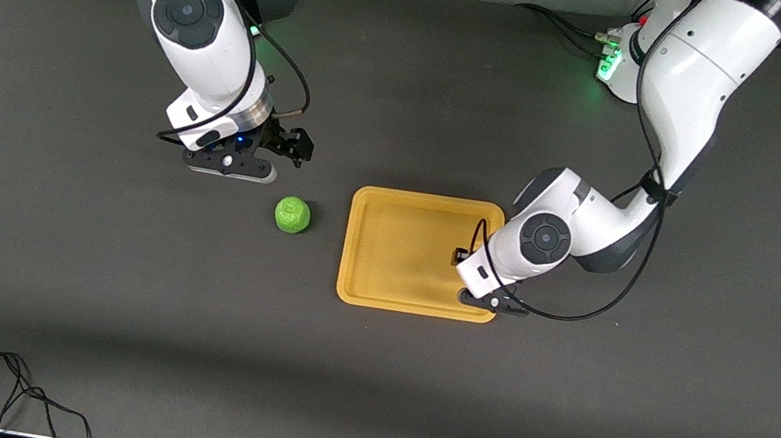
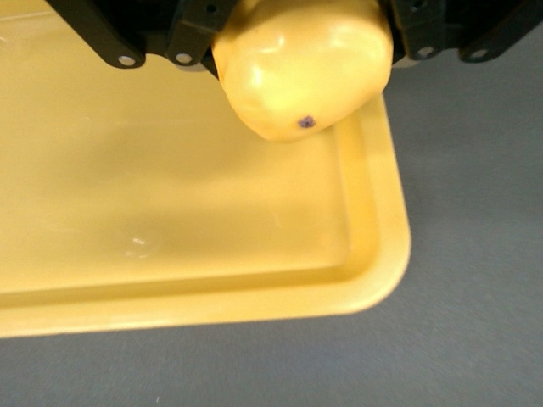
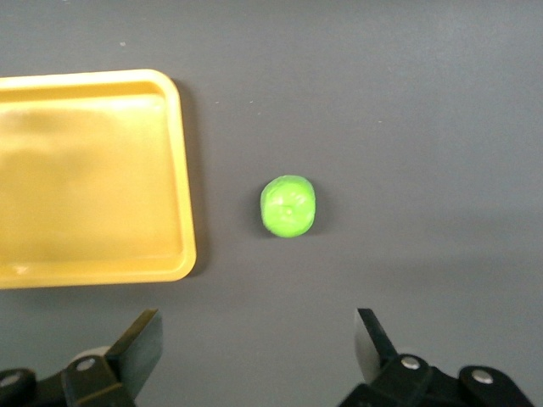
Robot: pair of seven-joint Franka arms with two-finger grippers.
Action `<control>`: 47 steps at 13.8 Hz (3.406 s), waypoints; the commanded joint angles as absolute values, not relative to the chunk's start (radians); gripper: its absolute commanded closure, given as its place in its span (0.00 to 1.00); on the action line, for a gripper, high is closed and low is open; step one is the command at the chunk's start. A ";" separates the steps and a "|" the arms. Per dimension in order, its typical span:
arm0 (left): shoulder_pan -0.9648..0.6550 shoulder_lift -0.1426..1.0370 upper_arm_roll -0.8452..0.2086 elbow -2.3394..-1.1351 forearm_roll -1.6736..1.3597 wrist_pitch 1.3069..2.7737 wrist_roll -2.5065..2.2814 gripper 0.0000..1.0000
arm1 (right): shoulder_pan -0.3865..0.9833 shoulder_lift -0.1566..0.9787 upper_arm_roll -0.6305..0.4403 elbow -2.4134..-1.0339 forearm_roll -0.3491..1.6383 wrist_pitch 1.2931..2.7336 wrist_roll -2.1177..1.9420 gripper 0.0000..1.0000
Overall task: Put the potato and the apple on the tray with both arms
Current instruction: 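Carry the potato over the tray while the right gripper grasps the apple, then release the potato on the tray and withdraw the left gripper, then lift the green apple with the right gripper and carry it over the tray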
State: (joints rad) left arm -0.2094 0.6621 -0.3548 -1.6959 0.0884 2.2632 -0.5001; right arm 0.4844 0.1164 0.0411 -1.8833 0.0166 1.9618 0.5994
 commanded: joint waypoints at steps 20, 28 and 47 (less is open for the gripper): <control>-0.065 0.413 -0.298 -1.677 0.218 2.065 -0.356 0.00 | 0.505 0.440 0.008 -2.180 -0.028 2.701 0.594 0.46; 0.142 0.183 -0.298 -1.746 0.118 1.937 -0.028 0.00 | 0.497 0.239 -0.002 -1.834 -0.023 2.073 0.568 0.50; 0.321 0.051 -0.275 -1.700 0.034 1.672 0.293 0.00 | 0.778 0.905 0.009 -1.002 -0.021 1.981 0.988 0.50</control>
